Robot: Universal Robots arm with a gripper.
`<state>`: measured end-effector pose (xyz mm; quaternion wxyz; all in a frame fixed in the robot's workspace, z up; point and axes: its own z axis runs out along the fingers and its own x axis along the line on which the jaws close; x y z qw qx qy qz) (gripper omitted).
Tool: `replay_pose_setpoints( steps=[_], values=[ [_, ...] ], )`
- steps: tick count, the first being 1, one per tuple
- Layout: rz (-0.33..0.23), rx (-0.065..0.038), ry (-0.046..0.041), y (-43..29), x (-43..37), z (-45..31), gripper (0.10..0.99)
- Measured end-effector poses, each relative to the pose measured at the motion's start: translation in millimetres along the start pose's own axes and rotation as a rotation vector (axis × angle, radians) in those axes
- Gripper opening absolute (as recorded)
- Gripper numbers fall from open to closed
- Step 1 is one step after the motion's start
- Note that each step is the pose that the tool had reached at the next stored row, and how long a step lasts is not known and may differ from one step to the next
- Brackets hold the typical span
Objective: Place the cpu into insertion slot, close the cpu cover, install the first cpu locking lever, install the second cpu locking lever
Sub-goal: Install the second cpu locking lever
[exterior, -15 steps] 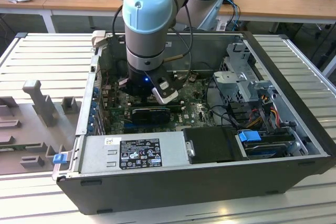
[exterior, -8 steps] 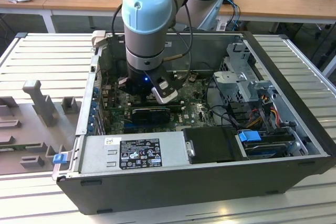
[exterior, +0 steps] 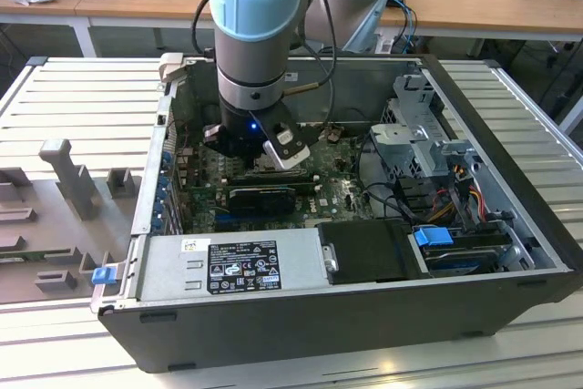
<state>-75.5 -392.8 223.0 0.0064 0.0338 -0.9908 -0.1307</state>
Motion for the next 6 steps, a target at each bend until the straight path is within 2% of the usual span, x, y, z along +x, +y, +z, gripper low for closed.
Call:
replay_pose_setpoints(
  steps=[2, 6],
  values=[
    [0.000, 0.000, 0.0012, 1.9, 0.0, -6.9, 0.106],
    [0.000, 0.000, 0.0012, 1.9, 0.0, -7.2, 0.106]
  ],
)
